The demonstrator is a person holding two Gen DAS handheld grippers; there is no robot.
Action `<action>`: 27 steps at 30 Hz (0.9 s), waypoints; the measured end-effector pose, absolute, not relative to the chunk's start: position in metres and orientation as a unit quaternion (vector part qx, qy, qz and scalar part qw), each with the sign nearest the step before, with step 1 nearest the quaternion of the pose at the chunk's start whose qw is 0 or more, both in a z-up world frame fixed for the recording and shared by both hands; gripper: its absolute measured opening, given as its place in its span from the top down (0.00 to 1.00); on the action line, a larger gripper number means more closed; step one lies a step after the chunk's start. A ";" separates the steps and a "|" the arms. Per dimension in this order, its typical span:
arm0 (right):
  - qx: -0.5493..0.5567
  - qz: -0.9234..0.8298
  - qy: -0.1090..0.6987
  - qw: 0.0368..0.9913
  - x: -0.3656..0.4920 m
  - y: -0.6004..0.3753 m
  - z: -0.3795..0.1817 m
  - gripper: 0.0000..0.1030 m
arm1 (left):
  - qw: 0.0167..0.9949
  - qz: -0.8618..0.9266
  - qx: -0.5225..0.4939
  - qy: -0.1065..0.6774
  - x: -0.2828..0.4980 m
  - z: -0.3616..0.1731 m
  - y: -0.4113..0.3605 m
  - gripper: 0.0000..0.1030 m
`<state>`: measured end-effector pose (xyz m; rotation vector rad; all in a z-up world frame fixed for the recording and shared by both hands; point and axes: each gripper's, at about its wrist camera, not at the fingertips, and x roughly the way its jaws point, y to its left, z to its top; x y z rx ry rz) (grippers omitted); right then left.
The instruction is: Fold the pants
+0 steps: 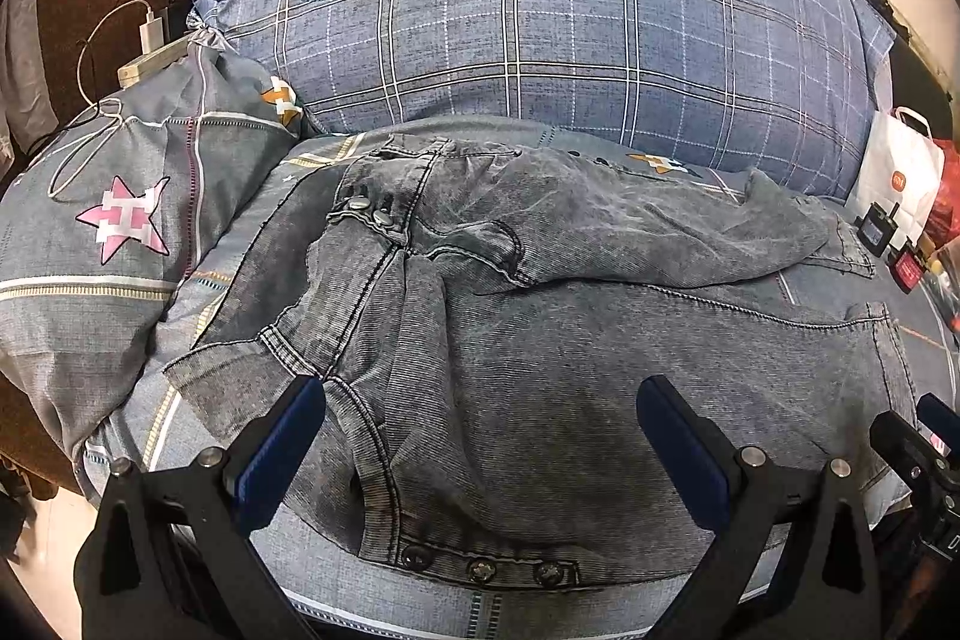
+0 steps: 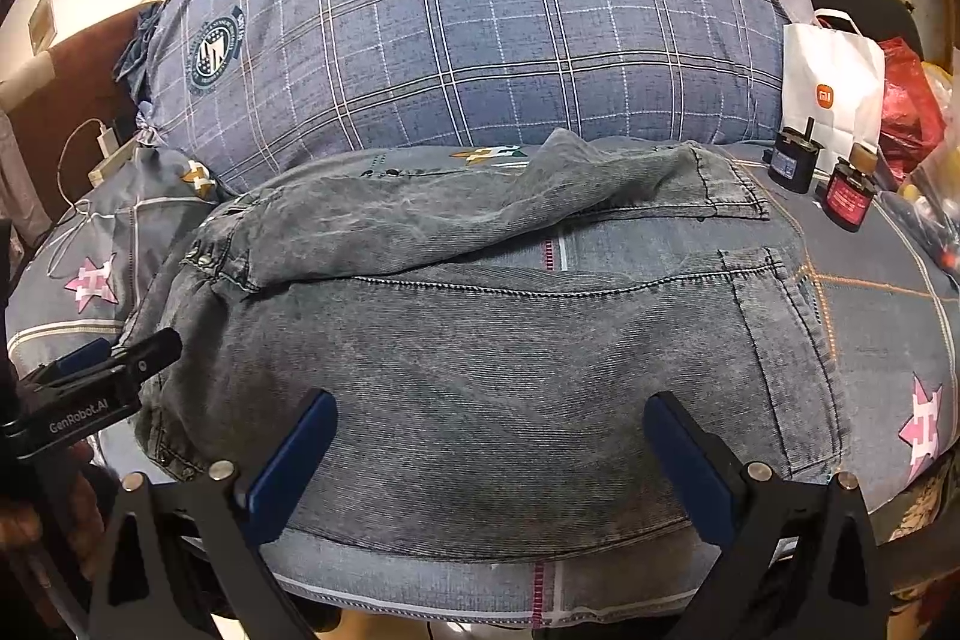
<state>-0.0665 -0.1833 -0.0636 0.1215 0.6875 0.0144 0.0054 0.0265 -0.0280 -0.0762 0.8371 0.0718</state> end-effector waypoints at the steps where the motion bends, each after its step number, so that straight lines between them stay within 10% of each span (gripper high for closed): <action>1: 0.059 0.007 0.337 0.940 -0.066 -0.183 -0.064 0.00 | 0.912 0.036 -0.038 0.407 0.005 -0.029 0.028 0.00; 27: 0.066 0.008 0.337 0.939 -0.066 -0.185 -0.064 0.00 | 0.908 0.036 -0.040 0.415 0.006 -0.032 0.035 0.00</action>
